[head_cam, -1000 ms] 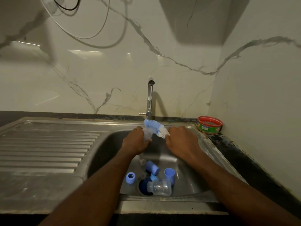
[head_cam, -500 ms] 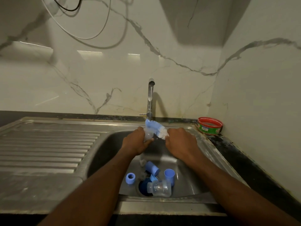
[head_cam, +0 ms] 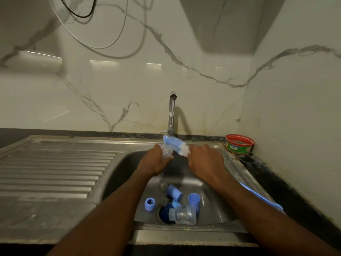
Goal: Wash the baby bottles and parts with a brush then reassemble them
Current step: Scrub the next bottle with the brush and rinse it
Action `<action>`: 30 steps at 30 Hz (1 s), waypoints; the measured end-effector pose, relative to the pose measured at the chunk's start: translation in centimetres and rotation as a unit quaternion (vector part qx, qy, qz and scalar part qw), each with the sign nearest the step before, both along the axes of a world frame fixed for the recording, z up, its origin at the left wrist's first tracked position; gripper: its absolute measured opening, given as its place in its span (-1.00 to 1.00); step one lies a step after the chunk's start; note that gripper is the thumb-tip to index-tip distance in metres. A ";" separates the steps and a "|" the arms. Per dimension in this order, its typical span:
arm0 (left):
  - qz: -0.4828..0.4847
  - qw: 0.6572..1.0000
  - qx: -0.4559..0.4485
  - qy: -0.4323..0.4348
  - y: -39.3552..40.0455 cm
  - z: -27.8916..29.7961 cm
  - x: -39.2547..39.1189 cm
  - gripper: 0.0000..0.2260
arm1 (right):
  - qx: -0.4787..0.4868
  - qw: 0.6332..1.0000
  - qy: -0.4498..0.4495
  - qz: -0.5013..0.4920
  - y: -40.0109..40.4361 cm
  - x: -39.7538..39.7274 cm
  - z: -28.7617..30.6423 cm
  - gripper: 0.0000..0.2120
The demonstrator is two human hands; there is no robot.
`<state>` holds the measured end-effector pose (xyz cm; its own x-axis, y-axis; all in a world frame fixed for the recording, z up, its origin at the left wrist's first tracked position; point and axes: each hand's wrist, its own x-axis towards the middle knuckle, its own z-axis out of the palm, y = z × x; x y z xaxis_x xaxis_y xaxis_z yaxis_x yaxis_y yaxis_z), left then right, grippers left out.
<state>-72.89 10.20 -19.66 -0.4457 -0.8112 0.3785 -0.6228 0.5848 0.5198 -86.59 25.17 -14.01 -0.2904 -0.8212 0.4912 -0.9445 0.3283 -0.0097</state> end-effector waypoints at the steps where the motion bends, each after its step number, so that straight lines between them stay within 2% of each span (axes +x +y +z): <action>1: -0.005 1.000 0.002 -0.007 -0.1 -0.2 0.1 -0.54 | 0.003 1.000 0.010 0.000 0.1 0.0 -0.1 -0.79; 3: -0.079 0.997 0.006 0.002 0.4 0.1 0.0 -0.56 | 0.004 1.000 0.022 0.000 0.1 0.0 -0.1 -0.79; 5: -0.198 0.980 -0.006 0.013 1.6 0.6 -0.4 -0.62 | 0.006 1.000 0.028 0.000 -0.4 0.2 0.1 -0.77; 7: -0.230 0.973 -0.028 0.012 2.4 0.9 -0.7 -0.65 | 0.002 1.000 0.029 0.000 -0.8 0.3 0.4 -0.75; 12: -0.054 0.998 0.002 0.026 0.9 0.5 -0.3 -0.54 | -0.015 1.000 0.024 0.012 -0.4 -0.8 0.3 -0.80; 14: -0.018 0.999 0.032 0.026 0.5 0.4 0.1 -0.51 | -0.013 0.999 0.024 0.016 0.1 -1.4 0.1 -0.78; 16: -0.034 0.998 0.053 0.027 0.3 0.2 0.4 -0.49 | -0.015 0.999 0.025 0.015 0.3 -2.0 0.0 -0.75; 18: -0.103 0.992 0.068 0.037 0.7 0.3 0.2 -0.51 | -0.015 0.999 0.023 0.017 0.2 -1.9 0.0 -0.74; 20: -0.185 0.980 0.071 0.033 1.7 0.6 -0.4 -0.57 | -0.010 1.000 0.016 0.022 -0.1 -1.3 0.1 -0.75; 22: -0.204 0.977 0.053 0.020 2.6 0.7 -1.3 -0.65 | -0.008 1.000 0.014 0.016 -0.7 -0.5 0.3 -0.75; 24: -0.148 0.988 0.015 0.031 2.5 0.7 -1.8 -0.61 | -0.016 1.000 0.019 0.003 -1.0 -0.4 0.5 -0.76; 27: -0.017 1.000 0.006 0.021 1.0 0.5 -1.0 -0.51 | 0.008 1.000 0.009 0.004 -0.5 -1.0 0.7 -0.77; 30: 0.014 1.000 0.006 -0.026 0.4 0.4 0.2 -0.47 | 0.017 1.000 0.004 0.017 0.4 -1.7 0.2 -0.76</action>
